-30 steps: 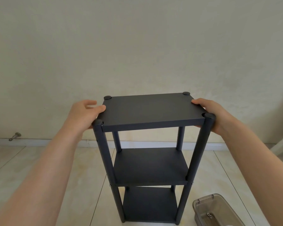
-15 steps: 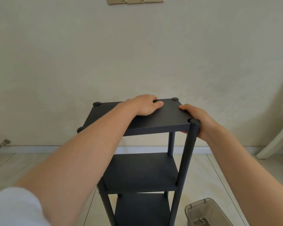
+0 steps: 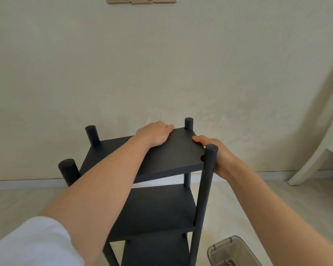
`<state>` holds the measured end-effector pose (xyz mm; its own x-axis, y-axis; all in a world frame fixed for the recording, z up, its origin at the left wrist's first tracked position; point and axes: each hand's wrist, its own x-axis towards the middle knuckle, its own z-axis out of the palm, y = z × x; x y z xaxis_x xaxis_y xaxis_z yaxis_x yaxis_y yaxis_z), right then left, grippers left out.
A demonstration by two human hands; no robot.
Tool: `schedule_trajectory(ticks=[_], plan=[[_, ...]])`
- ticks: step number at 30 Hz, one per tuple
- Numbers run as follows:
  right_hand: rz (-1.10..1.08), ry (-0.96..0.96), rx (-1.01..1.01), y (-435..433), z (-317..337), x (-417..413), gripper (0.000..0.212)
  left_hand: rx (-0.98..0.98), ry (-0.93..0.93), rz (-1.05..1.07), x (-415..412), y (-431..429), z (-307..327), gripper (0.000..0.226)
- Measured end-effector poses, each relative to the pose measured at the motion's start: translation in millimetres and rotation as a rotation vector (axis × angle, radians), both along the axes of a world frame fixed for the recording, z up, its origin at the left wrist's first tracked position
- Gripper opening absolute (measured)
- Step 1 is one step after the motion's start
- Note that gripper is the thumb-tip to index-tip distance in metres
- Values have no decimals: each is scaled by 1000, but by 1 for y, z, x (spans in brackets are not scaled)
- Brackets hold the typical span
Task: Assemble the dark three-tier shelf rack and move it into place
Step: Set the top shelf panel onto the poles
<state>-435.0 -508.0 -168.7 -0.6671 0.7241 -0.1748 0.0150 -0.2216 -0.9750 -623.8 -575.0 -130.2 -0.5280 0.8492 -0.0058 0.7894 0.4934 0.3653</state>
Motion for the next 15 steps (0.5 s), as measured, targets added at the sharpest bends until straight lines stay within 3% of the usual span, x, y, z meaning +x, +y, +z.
schedule_trajectory(ticks=[9, 15], plan=[[157, 15, -202, 5, 0, 13, 22, -9, 128, 16, 8, -3, -2, 43], [105, 3, -220, 2, 0, 10, 21, 7, 140, -132, 38, -39, -4, 48]])
